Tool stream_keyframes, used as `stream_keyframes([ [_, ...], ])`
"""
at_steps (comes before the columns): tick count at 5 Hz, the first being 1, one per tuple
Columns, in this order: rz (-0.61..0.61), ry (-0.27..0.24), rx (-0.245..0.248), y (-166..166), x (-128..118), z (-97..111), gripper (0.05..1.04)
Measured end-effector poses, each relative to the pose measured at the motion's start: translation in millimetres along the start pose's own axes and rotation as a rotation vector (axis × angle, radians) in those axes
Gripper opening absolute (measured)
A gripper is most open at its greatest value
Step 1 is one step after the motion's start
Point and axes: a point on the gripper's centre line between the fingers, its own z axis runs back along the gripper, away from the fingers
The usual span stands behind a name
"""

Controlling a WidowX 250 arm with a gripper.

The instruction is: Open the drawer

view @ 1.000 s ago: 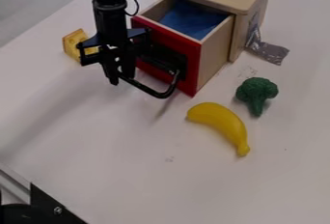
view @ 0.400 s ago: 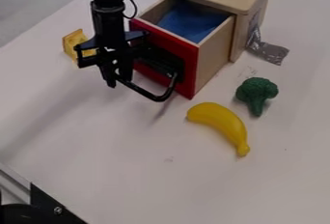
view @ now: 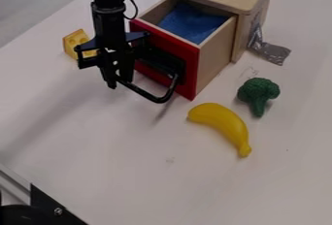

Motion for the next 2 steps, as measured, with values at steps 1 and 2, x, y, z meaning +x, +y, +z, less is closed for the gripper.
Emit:
stream_keyframes([
  [1,-0.004,-0.001,0.001,-0.5,-0.4,0.0,0.245],
  [2,-0.011,0.003,0.007,-1.4,-3.3,-1.4,0.245],
])
